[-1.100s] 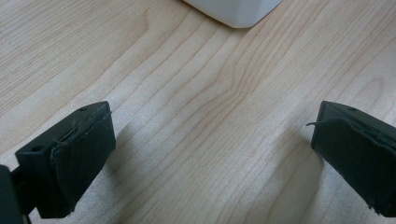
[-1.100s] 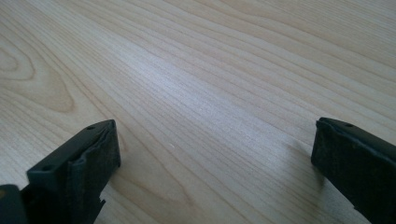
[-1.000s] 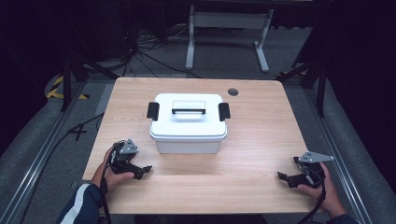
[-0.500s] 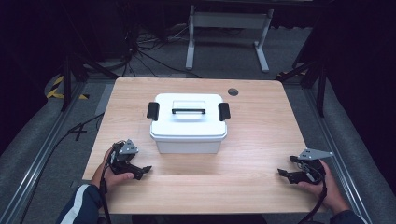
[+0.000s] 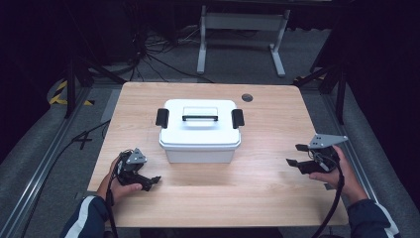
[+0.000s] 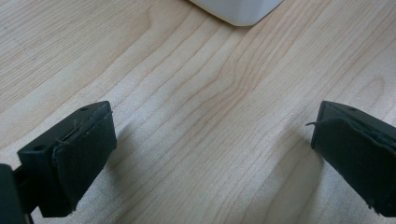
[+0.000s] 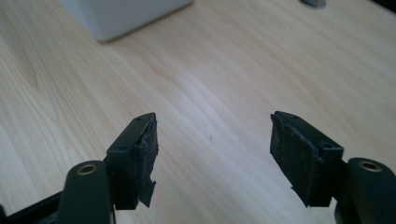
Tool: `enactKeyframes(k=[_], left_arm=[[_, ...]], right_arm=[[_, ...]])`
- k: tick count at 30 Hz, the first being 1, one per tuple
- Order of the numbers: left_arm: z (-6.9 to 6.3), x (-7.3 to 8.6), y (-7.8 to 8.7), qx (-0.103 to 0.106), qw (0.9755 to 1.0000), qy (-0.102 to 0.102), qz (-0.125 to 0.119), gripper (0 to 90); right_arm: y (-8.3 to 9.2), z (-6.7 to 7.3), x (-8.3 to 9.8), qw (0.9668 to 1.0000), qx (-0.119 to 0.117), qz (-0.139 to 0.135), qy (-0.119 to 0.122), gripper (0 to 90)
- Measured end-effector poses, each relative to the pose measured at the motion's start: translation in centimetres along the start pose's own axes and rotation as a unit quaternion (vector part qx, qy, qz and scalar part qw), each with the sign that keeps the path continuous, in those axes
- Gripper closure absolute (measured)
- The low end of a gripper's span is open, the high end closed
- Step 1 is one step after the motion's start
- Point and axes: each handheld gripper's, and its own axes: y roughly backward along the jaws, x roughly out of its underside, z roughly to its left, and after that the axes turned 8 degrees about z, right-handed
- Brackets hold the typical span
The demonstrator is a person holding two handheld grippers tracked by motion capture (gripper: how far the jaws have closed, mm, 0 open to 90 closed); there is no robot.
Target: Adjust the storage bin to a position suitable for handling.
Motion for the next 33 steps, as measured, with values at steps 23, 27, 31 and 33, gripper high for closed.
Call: enactKeyframes(k=[23, 27, 31, 33], left_arm=[[0.0, 0.0, 0.0, 0.000, 1.0000, 0.003, 0.000, 0.4], [0.0, 0.0, 0.0, 0.000, 1.0000, 0.002, 0.000, 0.2], [0.0, 0.0, 0.0, 0.000, 1.0000, 0.002, 0.001, 0.3], [0.0, 0.0, 0.0, 0.000, 1.0000, 0.002, 0.001, 0.3]], right_arm=[[0.5, 3.0, -16.0, 0.9874, -0.003, 0.012, 0.158, 38.7], [-0.4, 3.7, -17.8, 0.9844, -0.009, 0.025, 0.174, 39.2], [-1.1, 4.6, -19.7, 0.9808, -0.006, 0.035, 0.192, 40.4], [-1.3, 4.9, -20.1, 0.9799, -0.007, 0.037, 0.196, 40.4]])
